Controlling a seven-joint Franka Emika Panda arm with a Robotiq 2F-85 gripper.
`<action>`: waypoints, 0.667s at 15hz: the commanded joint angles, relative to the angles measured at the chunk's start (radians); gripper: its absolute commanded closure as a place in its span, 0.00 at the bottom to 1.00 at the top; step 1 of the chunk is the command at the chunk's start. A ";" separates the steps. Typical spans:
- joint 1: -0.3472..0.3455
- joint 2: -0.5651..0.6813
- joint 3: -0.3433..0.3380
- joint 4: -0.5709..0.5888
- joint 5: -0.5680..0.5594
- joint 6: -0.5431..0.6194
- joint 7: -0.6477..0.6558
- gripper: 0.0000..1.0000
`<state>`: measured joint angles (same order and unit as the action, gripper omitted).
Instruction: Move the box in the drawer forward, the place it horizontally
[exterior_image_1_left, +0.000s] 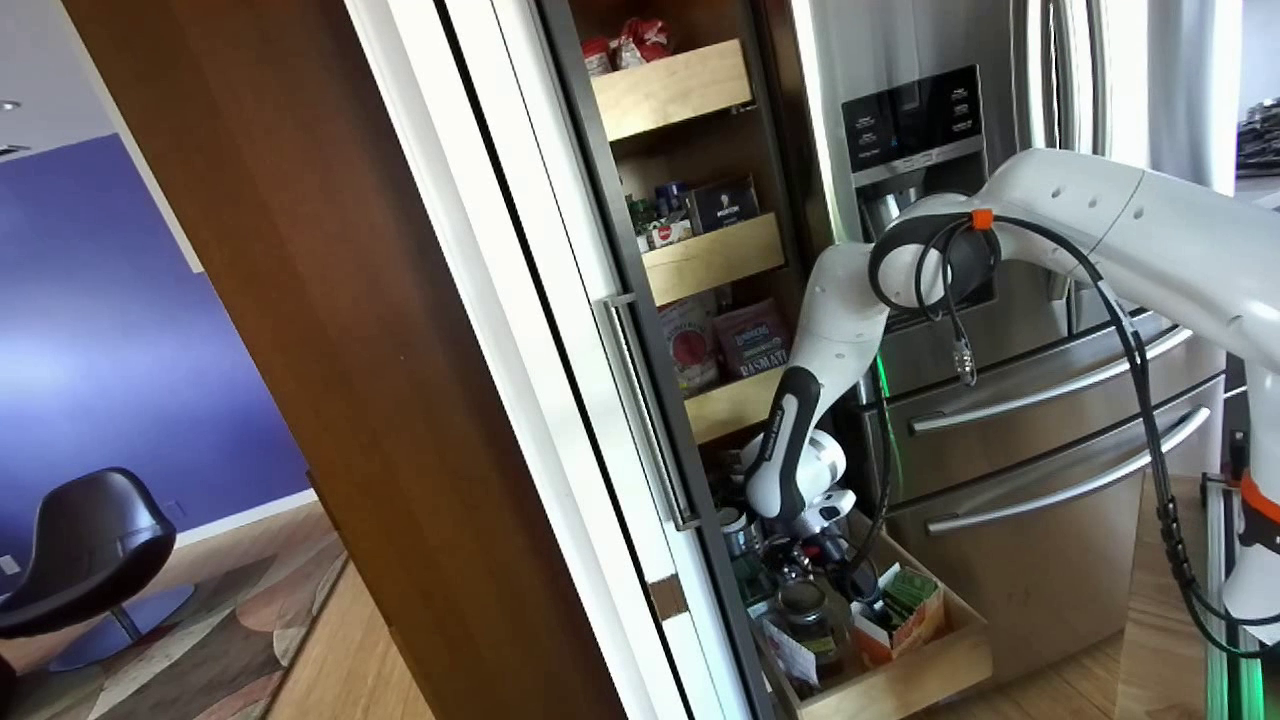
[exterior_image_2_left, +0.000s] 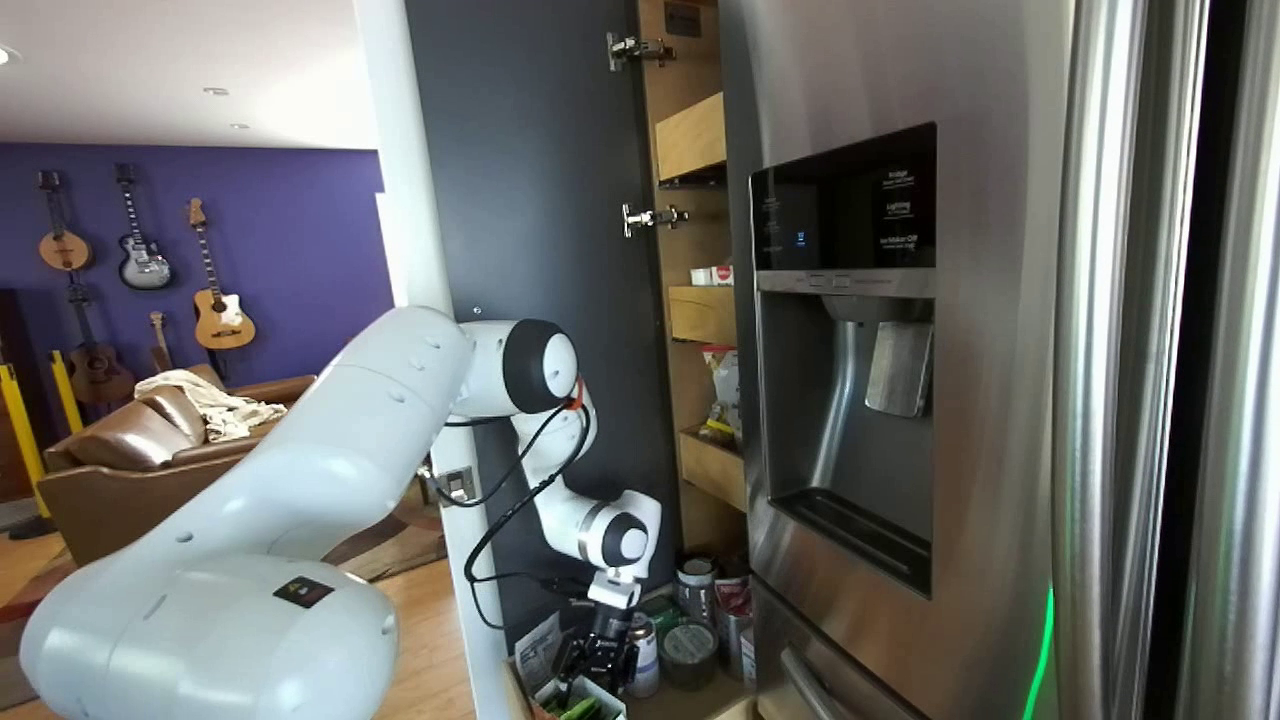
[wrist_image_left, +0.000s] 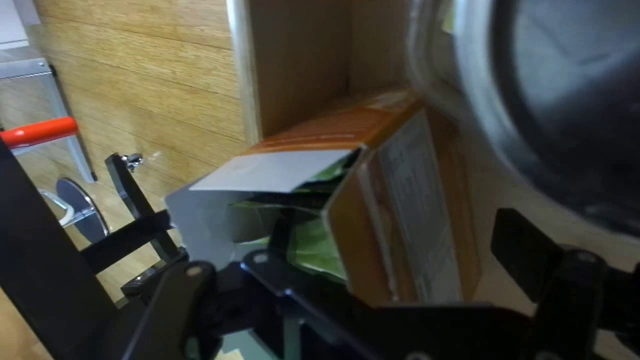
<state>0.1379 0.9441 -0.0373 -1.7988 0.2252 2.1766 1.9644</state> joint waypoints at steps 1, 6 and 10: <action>-0.083 -0.063 0.067 -0.113 0.085 -0.006 -0.149 0.00; -0.136 -0.084 0.082 -0.154 0.171 -0.133 -0.289 0.00; -0.130 -0.108 0.047 -0.186 0.225 -0.153 -0.268 0.00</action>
<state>0.0131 0.8803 0.0223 -1.9258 0.3987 2.0227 1.7106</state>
